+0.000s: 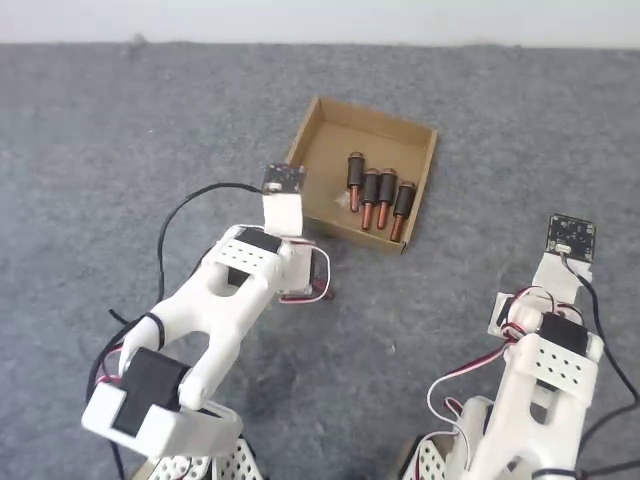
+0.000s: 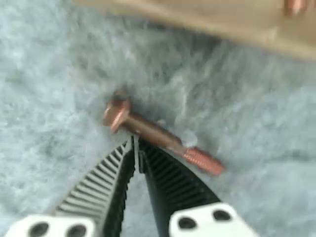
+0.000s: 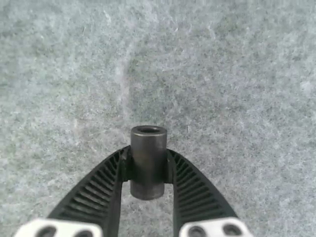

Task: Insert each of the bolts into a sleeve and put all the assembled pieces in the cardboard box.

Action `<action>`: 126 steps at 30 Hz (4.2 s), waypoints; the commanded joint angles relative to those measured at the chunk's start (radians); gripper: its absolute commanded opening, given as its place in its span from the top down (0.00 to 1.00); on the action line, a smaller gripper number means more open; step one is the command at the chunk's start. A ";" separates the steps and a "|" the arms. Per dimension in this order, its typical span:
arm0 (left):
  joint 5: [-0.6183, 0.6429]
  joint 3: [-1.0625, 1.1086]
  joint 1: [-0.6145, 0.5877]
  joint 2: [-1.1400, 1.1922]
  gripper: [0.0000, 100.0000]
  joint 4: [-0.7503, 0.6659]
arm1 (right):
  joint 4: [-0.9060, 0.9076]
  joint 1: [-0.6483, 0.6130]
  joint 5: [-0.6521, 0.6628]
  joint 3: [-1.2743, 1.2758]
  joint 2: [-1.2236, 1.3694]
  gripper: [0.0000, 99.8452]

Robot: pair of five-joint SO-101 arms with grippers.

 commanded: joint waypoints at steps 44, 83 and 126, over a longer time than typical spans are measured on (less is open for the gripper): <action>0.313 -0.035 0.000 0.011 0.80 -0.052 | -0.013 -0.013 0.015 -0.005 -0.031 0.99; -0.072 0.024 -0.143 -0.137 0.99 0.048 | -0.071 -0.073 0.015 0.038 -0.033 0.99; -0.072 0.058 -0.255 -0.114 0.94 -0.061 | -0.711 -0.430 0.014 0.224 -0.033 0.99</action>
